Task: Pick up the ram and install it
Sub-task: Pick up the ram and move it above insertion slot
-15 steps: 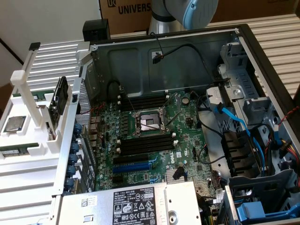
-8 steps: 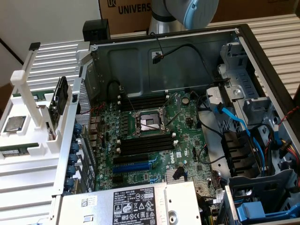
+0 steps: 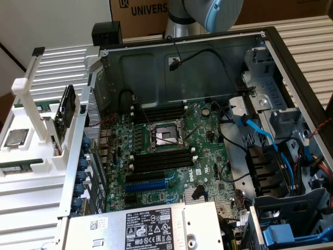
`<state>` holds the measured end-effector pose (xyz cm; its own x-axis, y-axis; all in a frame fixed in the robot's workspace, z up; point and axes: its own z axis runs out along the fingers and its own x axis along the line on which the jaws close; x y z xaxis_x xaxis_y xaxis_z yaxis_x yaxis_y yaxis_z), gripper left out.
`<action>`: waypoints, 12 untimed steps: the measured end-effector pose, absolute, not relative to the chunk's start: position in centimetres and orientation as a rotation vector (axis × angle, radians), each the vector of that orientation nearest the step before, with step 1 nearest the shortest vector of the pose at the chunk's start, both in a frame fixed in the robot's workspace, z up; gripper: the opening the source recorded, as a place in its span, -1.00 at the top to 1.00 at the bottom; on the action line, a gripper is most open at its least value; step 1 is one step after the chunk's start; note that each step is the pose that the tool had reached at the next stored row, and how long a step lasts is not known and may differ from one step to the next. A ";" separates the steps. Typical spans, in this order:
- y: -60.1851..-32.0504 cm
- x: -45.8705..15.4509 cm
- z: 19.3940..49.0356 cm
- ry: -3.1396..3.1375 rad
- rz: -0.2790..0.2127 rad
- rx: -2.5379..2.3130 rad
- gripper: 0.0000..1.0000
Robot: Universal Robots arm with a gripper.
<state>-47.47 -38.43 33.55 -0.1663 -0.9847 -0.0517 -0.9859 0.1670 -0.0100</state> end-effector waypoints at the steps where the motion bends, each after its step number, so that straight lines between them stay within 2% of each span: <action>1: -38.4 -47.2 33.4 2.365 0.041 -1.998 0.79; 12: -38.5 -45.6 31.6 2.370 0.059 -2.002 0.79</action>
<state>-45.57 -38.50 31.56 -0.1670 -0.9845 -0.0540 -0.9859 0.1671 0.0037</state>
